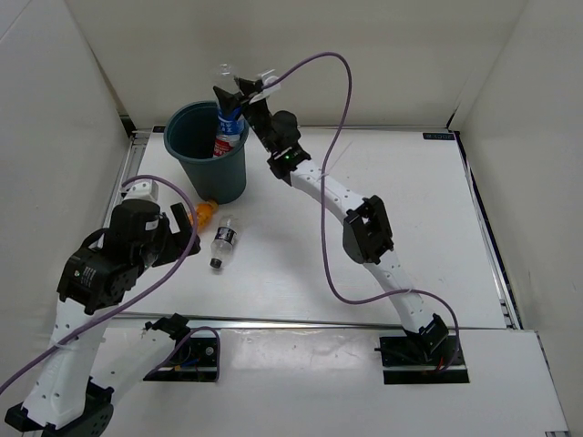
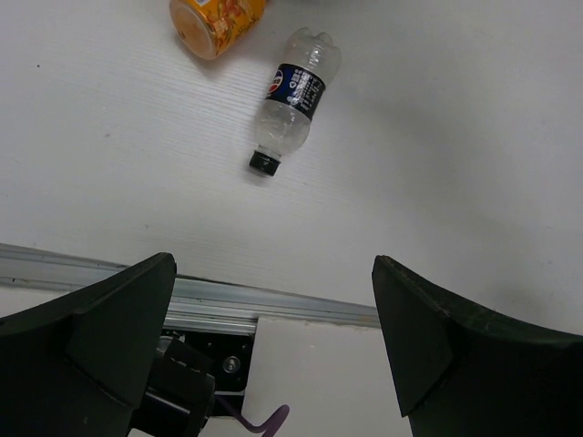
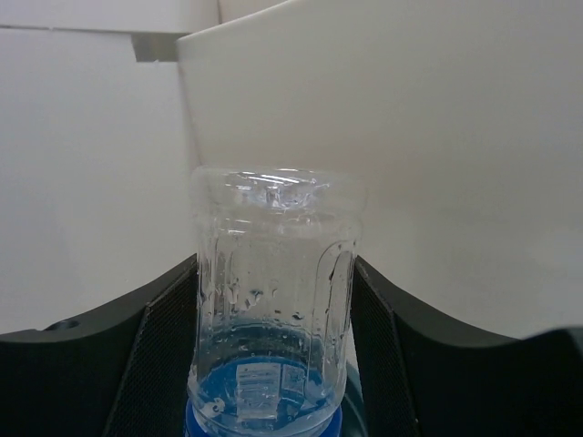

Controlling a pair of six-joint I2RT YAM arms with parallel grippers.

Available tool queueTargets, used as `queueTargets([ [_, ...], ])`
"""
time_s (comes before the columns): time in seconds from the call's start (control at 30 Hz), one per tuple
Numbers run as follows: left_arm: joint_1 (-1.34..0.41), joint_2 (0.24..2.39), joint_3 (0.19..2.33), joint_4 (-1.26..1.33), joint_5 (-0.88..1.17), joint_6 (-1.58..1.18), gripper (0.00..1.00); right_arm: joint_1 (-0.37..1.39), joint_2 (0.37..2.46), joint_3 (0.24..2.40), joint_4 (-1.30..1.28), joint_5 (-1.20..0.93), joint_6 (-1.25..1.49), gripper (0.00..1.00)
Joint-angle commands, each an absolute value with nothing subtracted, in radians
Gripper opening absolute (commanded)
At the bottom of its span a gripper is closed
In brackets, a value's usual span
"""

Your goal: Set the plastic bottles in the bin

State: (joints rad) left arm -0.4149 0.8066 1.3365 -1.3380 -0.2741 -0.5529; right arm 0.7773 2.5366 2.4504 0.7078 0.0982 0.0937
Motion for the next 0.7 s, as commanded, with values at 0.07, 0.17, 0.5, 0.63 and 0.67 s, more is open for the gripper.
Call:
queueTargets([
  [0.07,-0.419,0.787,1.33,-1.315,-0.304,-0.531,1.0,0.779,2.496,2.494,0.787,0.098,0.116,0.89],
  [0.17,-0.419,0.769,1.307,-1.315,-0.324,-0.531,1.0,0.779,2.485,2.505,0.718,0.098,0.127,1.0],
  [0.5,-0.419,0.735,1.328,-1.336,-0.42,-0.561,1.0,0.842,2.205,2.387,0.551,0.217,-0.006,1.0],
  [0.63,-0.419,0.735,1.295,-1.276,-0.43,-0.54,1.0,0.862,1.871,2.171,0.222,0.429,0.052,1.0],
  [0.67,-0.419,0.735,1.266,-1.257,-0.43,-0.519,1.0,0.853,1.815,2.116,0.016,0.448,0.12,1.0],
])
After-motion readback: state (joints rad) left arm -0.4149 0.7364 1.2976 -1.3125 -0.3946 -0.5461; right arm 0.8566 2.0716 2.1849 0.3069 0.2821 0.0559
